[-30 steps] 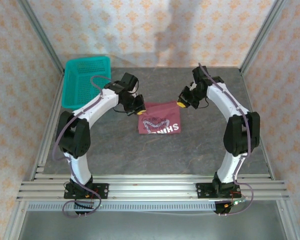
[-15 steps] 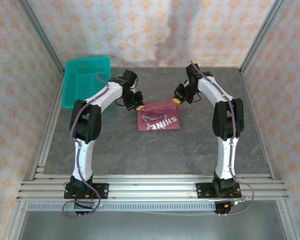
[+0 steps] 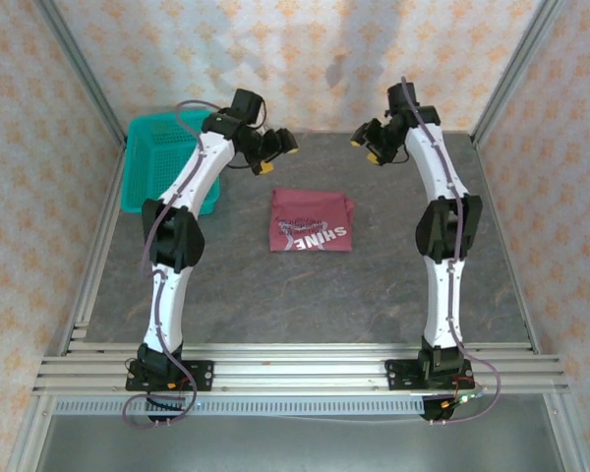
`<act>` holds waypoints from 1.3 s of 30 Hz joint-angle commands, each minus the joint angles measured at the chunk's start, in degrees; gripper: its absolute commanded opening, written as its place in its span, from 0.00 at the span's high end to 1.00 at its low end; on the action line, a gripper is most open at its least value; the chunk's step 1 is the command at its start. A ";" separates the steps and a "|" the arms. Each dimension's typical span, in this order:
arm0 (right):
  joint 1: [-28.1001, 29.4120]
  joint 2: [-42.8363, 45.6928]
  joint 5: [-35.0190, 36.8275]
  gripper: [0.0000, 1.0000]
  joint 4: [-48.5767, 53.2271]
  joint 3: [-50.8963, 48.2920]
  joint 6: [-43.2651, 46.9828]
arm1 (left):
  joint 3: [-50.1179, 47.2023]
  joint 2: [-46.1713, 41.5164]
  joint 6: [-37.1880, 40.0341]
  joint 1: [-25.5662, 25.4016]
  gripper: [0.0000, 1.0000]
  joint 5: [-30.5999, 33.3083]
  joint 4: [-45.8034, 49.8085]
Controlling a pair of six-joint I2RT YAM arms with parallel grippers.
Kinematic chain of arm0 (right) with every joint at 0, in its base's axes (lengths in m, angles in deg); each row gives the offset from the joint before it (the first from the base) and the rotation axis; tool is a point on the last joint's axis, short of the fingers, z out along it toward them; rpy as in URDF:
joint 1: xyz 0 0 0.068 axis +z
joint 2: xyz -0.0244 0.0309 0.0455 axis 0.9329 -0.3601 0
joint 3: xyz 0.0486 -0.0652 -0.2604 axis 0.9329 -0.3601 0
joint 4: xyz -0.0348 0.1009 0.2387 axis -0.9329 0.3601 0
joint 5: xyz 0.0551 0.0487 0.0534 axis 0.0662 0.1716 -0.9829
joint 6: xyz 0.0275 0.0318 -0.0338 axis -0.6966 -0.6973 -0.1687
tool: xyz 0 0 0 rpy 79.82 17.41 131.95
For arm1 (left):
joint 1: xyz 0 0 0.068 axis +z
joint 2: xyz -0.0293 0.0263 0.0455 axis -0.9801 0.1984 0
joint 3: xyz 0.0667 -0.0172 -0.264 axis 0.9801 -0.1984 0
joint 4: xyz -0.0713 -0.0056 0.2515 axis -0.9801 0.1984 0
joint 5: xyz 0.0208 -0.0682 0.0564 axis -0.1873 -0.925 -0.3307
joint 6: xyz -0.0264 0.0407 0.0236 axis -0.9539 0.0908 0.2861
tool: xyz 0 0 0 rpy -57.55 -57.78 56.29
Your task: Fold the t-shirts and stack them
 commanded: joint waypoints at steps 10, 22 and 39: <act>0.62 47.39 -0.90 0.22 -22.06 -56.76 4.46 | -37.09 -38.19 7.26 -0.92 0.16 9.99 -9.81; 0.46 74.34 9.10 0.00 -25.12 -86.48 2.93 | -73.11 -71.36 8.28 -2.56 0.00 36.93 -12.82; -6.18 58.81 49.12 0.01 -81.22 -107.09 18.07 | -100.17 -63.94 26.36 10.91 0.00 58.79 -59.20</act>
